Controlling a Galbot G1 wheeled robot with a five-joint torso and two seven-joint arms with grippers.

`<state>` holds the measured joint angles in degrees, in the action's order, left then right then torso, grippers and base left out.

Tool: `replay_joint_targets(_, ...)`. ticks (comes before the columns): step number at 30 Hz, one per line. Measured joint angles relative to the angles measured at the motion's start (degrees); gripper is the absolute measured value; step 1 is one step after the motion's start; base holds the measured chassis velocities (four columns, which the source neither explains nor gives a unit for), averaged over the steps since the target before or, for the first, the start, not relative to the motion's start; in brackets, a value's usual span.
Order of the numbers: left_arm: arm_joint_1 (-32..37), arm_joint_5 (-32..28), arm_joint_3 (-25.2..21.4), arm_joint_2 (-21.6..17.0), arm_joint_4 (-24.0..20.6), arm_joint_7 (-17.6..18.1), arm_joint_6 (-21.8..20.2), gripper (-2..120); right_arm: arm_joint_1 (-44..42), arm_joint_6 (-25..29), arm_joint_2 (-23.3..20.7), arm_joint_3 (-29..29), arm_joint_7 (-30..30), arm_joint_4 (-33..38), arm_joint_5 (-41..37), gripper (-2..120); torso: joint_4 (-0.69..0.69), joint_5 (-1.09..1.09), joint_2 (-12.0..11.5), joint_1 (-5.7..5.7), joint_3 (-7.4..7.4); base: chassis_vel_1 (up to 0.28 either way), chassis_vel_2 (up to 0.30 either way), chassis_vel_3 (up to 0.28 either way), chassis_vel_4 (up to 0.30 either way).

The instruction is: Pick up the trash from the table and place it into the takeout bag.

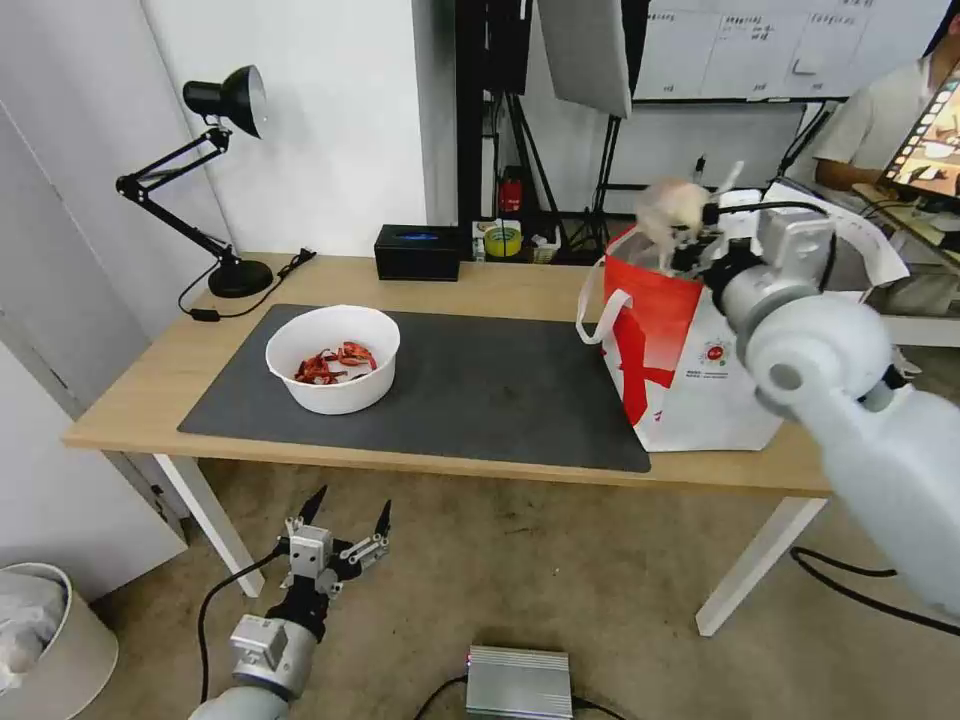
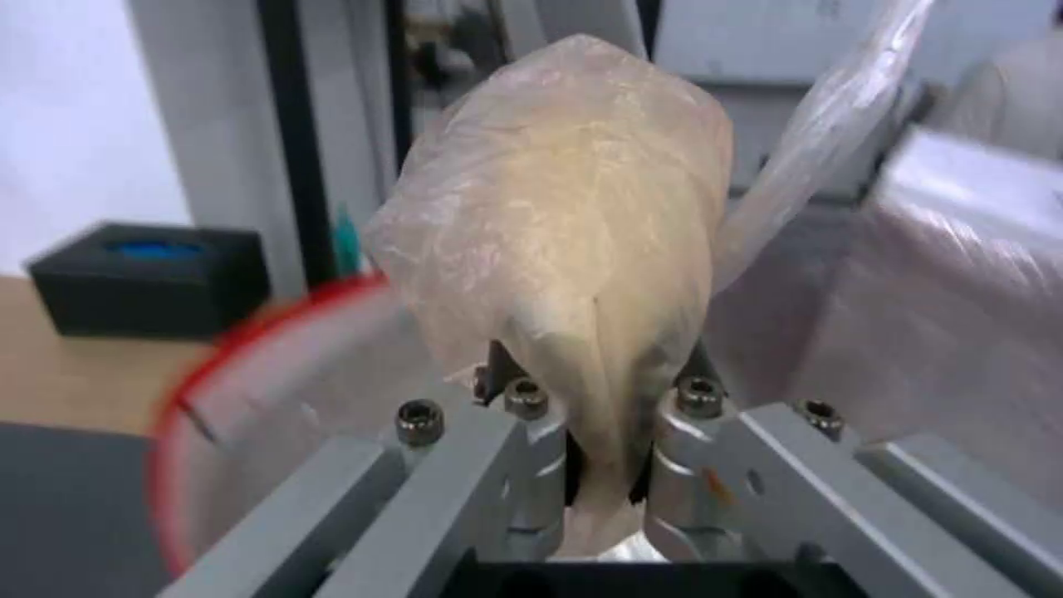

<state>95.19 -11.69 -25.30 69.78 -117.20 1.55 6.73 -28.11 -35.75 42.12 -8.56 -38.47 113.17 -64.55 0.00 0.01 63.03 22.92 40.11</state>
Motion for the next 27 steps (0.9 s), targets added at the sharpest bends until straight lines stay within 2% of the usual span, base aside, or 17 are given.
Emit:
replay_joint_targets(2, -0.2, 0.1, 0.3, 0.1, 0.0, 0.0, 0.0, 100, 0.2, -1.1, -0.9, -1.0, -4.0, -0.2, -6.6, 6, -0.01, 0.00, 0.0, 0.00, 0.00, 0.000, 0.000, 0.000, 0.000)
replay_joint_targets(5, -0.2, 0.1, 0.4, 0.1, 0.0, 0.0, 0.0, 100, 0.5, -1.3, -1.2, -1.2, -6.1, -0.3, -10.0, 6, 0.00, 0.00, 0.0, 0.00, 0.00, 0.000, 0.000, 0.000, 0.000)
replay_joint_targets(9, -0.1, 0.2, 0.5, 0.0, -0.2, 0.0, 0.0, 100, 1.7, -1.4, -1.4, -2.0, -12.7, -0.9, -20.6, 6, 0.00, -0.01, 0.0, 0.00, 0.00, 0.000, 0.000, 0.000, 0.000)
replay_joint_targets(19, 0.5, 0.4, 0.1, -0.1, -1.0, 0.0, 0.0, 100, 2.6, -0.2, -1.6, -2.4, -15.8, -0.8, -25.9, 6, 0.00, -0.01, 0.0, 0.00, 0.00, 0.000, 0.000, 0.000, 0.000)
replay_joint_targets(22, 0.5, 0.4, 0.0, -0.2, -1.2, 0.0, 0.0, 100, 2.4, 0.0, -1.8, -2.5, -15.6, -0.4, -26.2, 10, 0.00, -0.01, 0.0, 0.00, 0.00, 0.000, 0.000, 0.000, 0.000)
replay_joint_targets(25, 0.6, 0.4, 0.0, -0.3, -1.4, 0.0, 0.0, 100, 1.9, 0.1, -2.2, -2.9, -15.1, 0.2, -26.3, 25, 0.01, -0.01, 0.0, 0.00, 0.00, 0.000, 0.000, 0.000, 0.000)
replay_joint_targets(27, 0.7, 0.4, 0.0, -0.3, -1.4, 0.0, 0.1, 100, 1.6, 0.1, -2.4, -3.1, -14.7, 0.4, -26.3, 30, 0.00, -0.01, 0.0, 0.00, 0.00, 0.000, 0.000, 0.000, 0.000)
